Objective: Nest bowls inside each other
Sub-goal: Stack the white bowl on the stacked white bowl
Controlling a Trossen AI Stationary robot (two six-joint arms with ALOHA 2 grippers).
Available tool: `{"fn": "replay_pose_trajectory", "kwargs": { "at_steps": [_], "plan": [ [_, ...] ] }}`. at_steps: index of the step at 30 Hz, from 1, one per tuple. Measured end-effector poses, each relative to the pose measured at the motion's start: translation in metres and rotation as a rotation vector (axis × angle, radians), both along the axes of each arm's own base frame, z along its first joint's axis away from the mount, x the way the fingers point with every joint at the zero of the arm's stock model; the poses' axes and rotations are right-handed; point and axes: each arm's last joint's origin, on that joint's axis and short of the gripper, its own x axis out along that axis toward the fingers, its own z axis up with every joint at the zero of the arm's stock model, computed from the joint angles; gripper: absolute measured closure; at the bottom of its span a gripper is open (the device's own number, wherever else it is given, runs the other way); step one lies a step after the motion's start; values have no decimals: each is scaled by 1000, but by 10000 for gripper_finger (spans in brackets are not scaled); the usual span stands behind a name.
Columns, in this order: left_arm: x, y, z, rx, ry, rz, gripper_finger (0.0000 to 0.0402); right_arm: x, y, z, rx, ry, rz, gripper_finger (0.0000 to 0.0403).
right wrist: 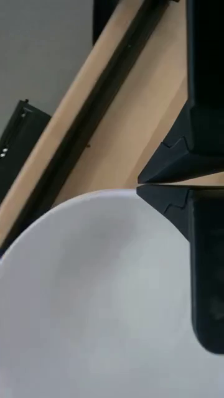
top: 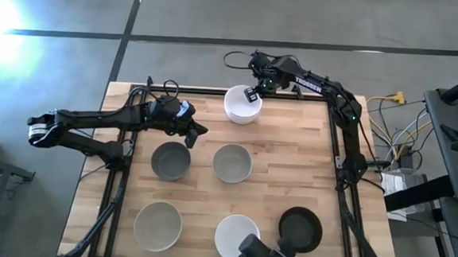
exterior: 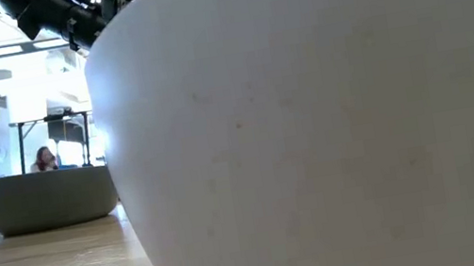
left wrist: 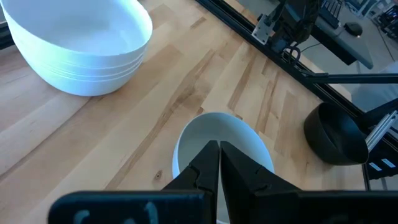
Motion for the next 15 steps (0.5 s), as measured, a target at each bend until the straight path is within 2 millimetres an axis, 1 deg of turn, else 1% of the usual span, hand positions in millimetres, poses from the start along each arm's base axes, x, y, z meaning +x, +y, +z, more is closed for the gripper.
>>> {"fn": "replay_pose_trajectory", "kwargs": {
  "at_steps": [2,5,7,15],
  "plan": [
    [0,0,0,0,2,0,402,-1,1,-5,10,10,-1,394],
    [0,0,-1,-1,2,1,402,-1,1,-4,6,5,-6,394],
    [0,0,-1,-1,2,0,402,0,1,3,-18,0,-11,394],
    [0,0,-1,-1,3,0,402,3,3,41,-117,-74,-13,394]
  ]
}}
